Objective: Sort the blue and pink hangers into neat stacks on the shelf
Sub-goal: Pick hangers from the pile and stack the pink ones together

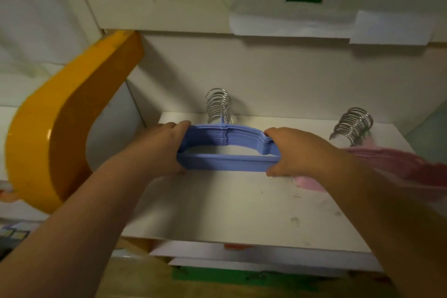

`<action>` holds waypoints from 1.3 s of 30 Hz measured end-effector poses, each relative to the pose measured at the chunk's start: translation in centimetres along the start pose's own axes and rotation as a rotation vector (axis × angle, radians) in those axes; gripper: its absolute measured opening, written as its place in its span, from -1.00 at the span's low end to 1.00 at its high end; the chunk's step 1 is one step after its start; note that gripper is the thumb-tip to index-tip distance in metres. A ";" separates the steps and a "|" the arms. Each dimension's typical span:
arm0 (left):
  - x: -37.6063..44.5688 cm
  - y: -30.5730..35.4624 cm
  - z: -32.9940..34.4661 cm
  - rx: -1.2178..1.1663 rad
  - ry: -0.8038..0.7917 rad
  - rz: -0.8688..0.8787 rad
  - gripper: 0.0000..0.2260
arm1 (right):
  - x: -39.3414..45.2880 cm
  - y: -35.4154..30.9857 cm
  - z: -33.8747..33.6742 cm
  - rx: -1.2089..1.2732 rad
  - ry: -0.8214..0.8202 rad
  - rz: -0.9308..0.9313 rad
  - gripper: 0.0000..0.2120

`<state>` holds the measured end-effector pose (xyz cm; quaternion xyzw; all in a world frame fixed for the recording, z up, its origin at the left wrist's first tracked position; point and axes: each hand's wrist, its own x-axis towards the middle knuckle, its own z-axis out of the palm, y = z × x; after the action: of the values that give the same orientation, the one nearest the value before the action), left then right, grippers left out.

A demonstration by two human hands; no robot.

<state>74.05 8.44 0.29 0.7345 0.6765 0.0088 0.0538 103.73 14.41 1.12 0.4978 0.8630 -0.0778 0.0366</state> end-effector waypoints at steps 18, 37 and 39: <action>1.3 -0.5 0.0 0.043 -0.074 -0.037 -0.48 | 0.9 0.3 1.0 -0.039 -0.014 0.044 -0.44; -1.2 -0.6 0.7 0.064 -0.118 -0.043 -0.48 | -1.7 -0.9 1.0 -0.163 -0.021 -0.025 -0.45; -1.2 -0.5 0.7 0.069 -0.123 -0.044 -0.46 | -1.7 -0.9 1.1 -0.161 -0.018 -0.024 -0.45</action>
<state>73.49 7.29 -0.34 0.7199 0.6878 -0.0609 0.0699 103.80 12.28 0.34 0.4821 0.8721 -0.0130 0.0832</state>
